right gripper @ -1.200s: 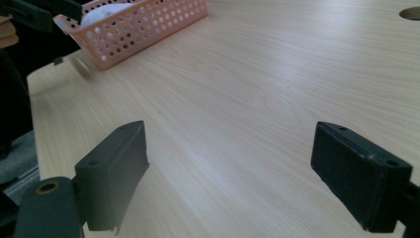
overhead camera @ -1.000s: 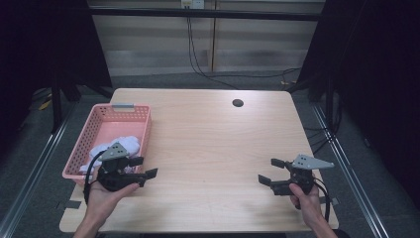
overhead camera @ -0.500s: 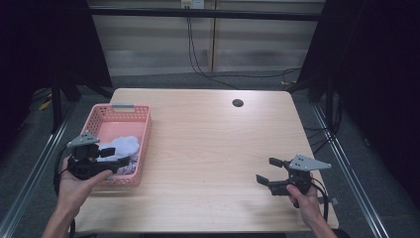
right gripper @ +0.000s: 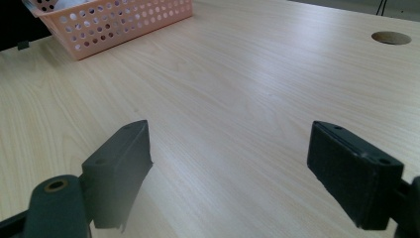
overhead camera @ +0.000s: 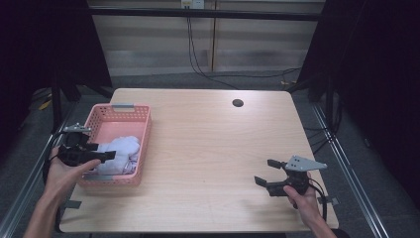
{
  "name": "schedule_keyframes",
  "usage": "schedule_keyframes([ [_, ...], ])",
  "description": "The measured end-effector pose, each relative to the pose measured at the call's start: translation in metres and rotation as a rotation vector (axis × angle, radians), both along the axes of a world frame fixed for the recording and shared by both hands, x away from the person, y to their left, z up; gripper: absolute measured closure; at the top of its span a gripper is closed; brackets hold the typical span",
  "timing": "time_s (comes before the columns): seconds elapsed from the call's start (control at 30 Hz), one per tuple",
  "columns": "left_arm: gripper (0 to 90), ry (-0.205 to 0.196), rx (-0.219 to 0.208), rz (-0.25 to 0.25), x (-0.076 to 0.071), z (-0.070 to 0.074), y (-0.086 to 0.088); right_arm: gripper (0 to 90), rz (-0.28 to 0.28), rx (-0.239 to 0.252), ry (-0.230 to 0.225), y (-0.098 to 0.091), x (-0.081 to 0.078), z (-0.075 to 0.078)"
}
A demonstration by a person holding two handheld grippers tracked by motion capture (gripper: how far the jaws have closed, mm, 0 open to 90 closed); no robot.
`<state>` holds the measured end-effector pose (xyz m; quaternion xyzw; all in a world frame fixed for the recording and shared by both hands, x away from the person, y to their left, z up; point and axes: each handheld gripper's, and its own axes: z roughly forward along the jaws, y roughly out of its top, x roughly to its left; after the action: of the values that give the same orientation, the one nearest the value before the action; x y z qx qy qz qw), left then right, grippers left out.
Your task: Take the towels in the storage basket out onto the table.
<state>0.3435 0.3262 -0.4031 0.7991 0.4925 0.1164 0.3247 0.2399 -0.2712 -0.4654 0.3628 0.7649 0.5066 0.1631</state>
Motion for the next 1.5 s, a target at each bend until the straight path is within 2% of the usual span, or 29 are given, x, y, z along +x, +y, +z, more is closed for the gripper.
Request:
schedule_keyframes([
  [0.03,15.7,0.0,0.0,0.0,0.0,0.0,0.0,16.9,0.0,0.0,0.0,0.0,0.0,0.0],
  [0.07,15.7,0.018,0.01,-0.014,0.003,-0.001,0.002,16.8,-0.002,-0.002,0.002,0.0,0.0,0.0],
  [0.1,17.2,0.032,-0.001,-0.025,0.007,-0.003,0.002,16.8,0.002,-0.006,0.002,0.0,0.0,0.0],
  [0.17,15.7,0.067,0.012,-0.025,0.014,-0.008,0.001,16.7,0.002,-0.006,0.005,0.0,0.001,-0.001],
  [0.2,16.7,0.077,0.019,-0.048,0.015,-0.008,0.0,16.7,0.006,-0.006,0.008,0.0,0.001,-0.001],
  [0.23,16.8,0.071,0.026,-0.076,0.016,-0.008,-0.003,16.7,0.006,-0.006,0.009,0.0,0.001,-0.001],
  [0.27,16.1,0.051,0.046,-0.082,0.016,-0.008,-0.004,16.8,0.011,-0.005,0.017,0.0,0.0,-0.001],
  [0.33,16.0,0.056,0.051,-0.092,0.02,-0.009,-0.008,16.9,0.034,0.009,0.043,0.0,0.001,-0.002],
  [0.4,15.9,0.1,0.061,-0.108,0.026,-0.014,-0.011,17.1,0.038,0.001,0.041,0.001,0.001,-0.002],
  [0.47,15.9,0.116,0.093,-0.1,0.028,-0.02,-0.014,18.6,0.046,0.006,0.044,0.0,0.001,-0.002],
  [0.5,15.6,0.131,0.111,-0.115,0.03,-0.022,-0.015,18.6,0.043,0.005,0.045,0.0,0.001,-0.002],
  [0.57,14.3,0.14,0.121,-0.11,0.03,-0.024,-0.017,18.6,0.042,0.008,0.047,0.0,0.001,-0.002],
  [0.6,12.5,0.163,0.152,-0.122,0.03,-0.026,-0.021,18.6,0.042,0.011,0.047,-0.001,0.001,-0.002],
  [0.67,8.4,0.181,0.173,-0.142,0.031,-0.027,-0.024,18.6,0.041,0.012,0.052,-0.002,0.002,-0.002],
  [0.77,0.0,0.234,0.186,-0.155,0.036,-0.033,-0.029,18.6,0.048,0.01,0.053,-0.001,0.002,-0.003],
  [0.87,0.0,0.267,0.234,-0.159,0.041,-0.04,-0.035,18.6,0.052,0.008,0.056,0.0,0.001,-0.003],
  [0.93,0.0,0.284,0.225,-0.139,0.044,-0.041,-0.037,18.6,0.048,0.009,0.056,-0.001,0.001,-0.003],
  [1.1,0.0,0.321,0.217,-0.141,0.049,-0.045,-0.037,18.6,0.052,0.011,0.06,-0.001,0.002,-0.003],
  [1.13,0.0,0.34,0.237,-0.149,0.052,-0.046,-0.038,18.6,0.056,0.013,0.06,-0.001,0.002,-0.003],
  [1.17,0.0,0.343,0.275,-0.146,0.053,-0.048,-0.044,18.6,0.06,0.011,0.06,-0.001,0.001,-0.003],
  [1.2,0.0,0.346,0.296,-0.144,0.053,-0.049,-0.046,18.6,0.062,0.009,0.06,-0.001,0.001,-0.003],
  [1.23,0.0,0.346,0.296,-0.144,0.053,-0.049,-0.046,18.6,0.062,0.007,0.06,0.0,0.001,-0.003],
  [1.27,0.0,0.354,0.336,-0.138,0.055,-0.052,-0.052,18.6,0.064,0.008,0.061,0.0,0.001,-0.003],
  [1.3,0.0,0.354,0.336,-0.138,0.055,-0.052,-0.052,18.6,0.062,0.004,0.06,0.0,0.001,-0.003],
  [1.33,0.0,0.353,0.391,-0.153,0.056,-0.055,-0.056,18.6,0.061,-0.002,0.059,0.0,0.001,-0.003],
  [1.37,1.0,0.353,0.391,-0.153,0.056,-0.055,-0.056,18.6,0.061,-0.002,0.059,0.0,0.001,-0.003],
  [1.4,6.8,0.335,0.449,-0.126,0.056,-0.056,-0.061,18.6,0.06,0.001,0.061,-0.001,0.002,-0.003],
  [1.47,9.0,0.337,0.457,-0.127,0.056,-0.056,-0.062,18.6,0.056,0.003,0.061,-0.001,0.001,-0.003],
  [1.5,18.0,0.334,0.469,-0.125,0.057,-0.054,-0.061,18.6,0.064,0.003,0.058,-0.002,0.0,-0.002],
])
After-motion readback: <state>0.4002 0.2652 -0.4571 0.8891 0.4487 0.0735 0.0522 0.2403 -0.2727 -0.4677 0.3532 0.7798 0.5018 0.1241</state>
